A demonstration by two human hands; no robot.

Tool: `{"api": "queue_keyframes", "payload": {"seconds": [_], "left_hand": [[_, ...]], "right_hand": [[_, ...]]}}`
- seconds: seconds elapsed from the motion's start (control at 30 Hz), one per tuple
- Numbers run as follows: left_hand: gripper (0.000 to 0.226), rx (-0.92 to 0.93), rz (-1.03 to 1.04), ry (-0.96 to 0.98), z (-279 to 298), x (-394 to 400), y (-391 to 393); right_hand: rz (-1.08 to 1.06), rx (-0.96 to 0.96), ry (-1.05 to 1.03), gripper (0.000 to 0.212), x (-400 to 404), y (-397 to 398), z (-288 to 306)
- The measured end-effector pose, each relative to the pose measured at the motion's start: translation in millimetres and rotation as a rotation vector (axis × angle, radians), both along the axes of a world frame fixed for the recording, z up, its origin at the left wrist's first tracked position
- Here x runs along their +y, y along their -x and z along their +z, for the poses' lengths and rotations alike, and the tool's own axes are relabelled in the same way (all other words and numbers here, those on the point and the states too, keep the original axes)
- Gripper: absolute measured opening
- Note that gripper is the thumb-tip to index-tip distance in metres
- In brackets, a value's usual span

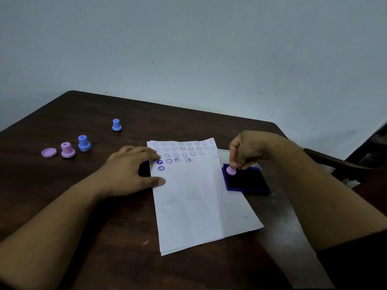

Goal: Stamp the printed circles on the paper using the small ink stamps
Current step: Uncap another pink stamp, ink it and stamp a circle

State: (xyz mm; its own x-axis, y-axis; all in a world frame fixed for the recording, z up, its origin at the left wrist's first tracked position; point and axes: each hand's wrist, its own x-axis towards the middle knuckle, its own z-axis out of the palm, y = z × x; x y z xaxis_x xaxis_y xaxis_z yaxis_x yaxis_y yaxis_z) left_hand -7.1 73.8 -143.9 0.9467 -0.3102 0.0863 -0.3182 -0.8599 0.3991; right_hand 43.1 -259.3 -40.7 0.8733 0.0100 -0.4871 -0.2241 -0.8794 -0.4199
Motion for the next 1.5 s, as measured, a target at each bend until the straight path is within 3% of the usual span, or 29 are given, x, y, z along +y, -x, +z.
{"api": "queue_keyframes", "payload": {"seconds": [0.37,0.53,0.67,0.8,0.93,1.17,1.33,1.5], "left_hand": [[0.08,-0.004,-0.005,-0.011,-1,0,-2],[0.085,0.004,-0.011,0.0,-2,2,-2],[0.086,0.0,-0.005,0.005,-4,1,-2],[0.086,0.001,-0.001,0.001,-4,1,-1],[0.088,0.013,-0.001,-0.008,-2,2,-1],[0.087,0.016,0.011,-0.001,-2,0,-1],[0.084,0.024,0.014,0.006,-2,1,-2],[0.087,0.034,0.01,-0.001,-1,1,-2]], "right_hand": [[0.008,-0.162,0.011,0.012,0,21,-4],[0.095,-0.421,0.227,0.019,1,36,-16],[0.087,-0.449,0.248,0.021,2,45,-21],[0.037,-0.545,0.161,0.023,7,47,-14],[-0.004,-0.738,-0.22,0.028,44,48,-22],[0.071,-0.761,-0.459,0.019,100,44,-81],[0.08,-0.776,-0.524,0.021,101,43,-99],[0.216,-0.901,-0.424,0.017,103,47,-102]]}}
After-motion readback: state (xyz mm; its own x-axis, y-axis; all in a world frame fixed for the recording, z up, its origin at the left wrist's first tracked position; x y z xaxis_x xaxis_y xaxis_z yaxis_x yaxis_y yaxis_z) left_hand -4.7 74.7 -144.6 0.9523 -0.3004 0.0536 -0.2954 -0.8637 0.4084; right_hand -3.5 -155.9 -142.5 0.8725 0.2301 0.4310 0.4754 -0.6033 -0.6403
